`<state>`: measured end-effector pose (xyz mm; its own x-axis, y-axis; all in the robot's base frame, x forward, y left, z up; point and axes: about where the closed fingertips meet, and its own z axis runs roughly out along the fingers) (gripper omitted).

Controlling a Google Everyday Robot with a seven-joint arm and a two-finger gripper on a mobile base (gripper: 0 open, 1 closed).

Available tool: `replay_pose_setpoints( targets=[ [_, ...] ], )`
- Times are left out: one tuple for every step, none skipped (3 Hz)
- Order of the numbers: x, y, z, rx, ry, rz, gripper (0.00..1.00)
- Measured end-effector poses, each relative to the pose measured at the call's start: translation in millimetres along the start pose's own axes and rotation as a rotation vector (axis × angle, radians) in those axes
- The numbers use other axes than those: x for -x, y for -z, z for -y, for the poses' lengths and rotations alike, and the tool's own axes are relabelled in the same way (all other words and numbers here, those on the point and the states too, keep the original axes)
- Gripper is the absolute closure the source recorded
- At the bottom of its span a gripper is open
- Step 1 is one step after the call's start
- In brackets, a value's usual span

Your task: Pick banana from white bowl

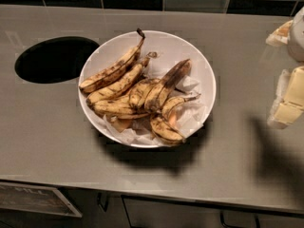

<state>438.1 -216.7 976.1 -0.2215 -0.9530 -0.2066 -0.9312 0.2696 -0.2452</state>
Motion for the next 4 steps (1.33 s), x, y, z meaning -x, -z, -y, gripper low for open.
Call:
replay_pose_setpoints(
  targets=[
    [0, 0, 0, 0.000, 0.000, 0.000, 0.00],
    [26, 1, -1, 0.004, 0.102, 0.011, 0.00],
    [65, -1, -3, 0.021, 0.238, 0.019, 0.00],
    [110, -14, -12, 0.067, 0.378, 0.028, 0.00]
  ],
)
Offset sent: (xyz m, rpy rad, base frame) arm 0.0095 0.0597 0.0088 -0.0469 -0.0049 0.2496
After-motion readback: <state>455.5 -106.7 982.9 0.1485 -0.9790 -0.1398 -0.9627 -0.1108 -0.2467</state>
